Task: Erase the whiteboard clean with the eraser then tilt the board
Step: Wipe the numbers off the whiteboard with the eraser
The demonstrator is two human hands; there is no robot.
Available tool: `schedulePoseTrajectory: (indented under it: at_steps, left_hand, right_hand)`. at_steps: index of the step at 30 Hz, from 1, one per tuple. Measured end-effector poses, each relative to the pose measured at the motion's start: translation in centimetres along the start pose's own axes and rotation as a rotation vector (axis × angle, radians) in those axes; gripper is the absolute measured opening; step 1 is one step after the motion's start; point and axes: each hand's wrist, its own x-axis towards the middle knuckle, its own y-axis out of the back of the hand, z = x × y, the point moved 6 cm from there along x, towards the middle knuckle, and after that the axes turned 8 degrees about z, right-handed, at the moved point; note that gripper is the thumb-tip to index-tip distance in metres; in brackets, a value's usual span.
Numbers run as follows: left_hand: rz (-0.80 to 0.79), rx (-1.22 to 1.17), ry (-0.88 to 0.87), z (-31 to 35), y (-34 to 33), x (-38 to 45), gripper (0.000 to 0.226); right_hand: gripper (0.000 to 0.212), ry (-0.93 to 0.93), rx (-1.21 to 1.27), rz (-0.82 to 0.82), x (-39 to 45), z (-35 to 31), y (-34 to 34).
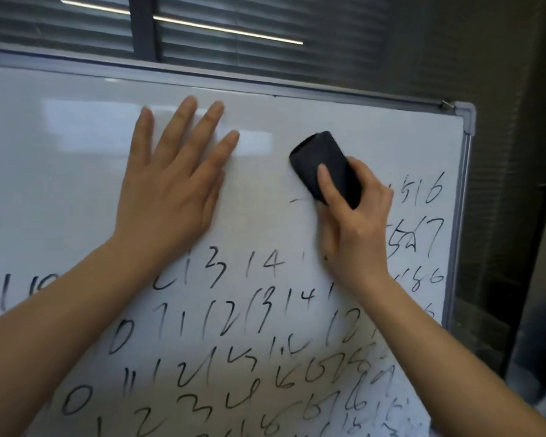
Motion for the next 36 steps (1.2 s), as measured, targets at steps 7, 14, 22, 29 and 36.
schedulePoseTrajectory:
  at_steps: [7,14,22,29,36]
  left_hand:
    - [0.002,-0.028,0.014,-0.8,-0.2,-0.1,0.044]
    - [-0.008,-0.065,0.009,-0.5,-0.5,-0.4,0.043]
    - [-0.033,-0.051,0.033,-0.3,-2.1,-0.1,0.046]
    - [-0.080,-0.015,0.005,3.6,-4.6,3.8,0.047]
    - [-0.072,0.000,-0.005,5.7,-5.7,4.8,0.048]
  right_hand:
    - [0.042,0.059,0.029,-0.011,-3.8,-4.7,-1.4]
    - [0.041,0.088,-0.008,-0.033,-3.8,-3.0,-1.3]
    - [0.043,-0.235,-0.065,0.103,-0.8,5.6,-0.7]
    - [0.048,-0.006,0.055,0.037,-4.1,0.9,-2.0]
    - [0.048,0.142,0.075,-0.032,-4.4,3.1,-1.1]
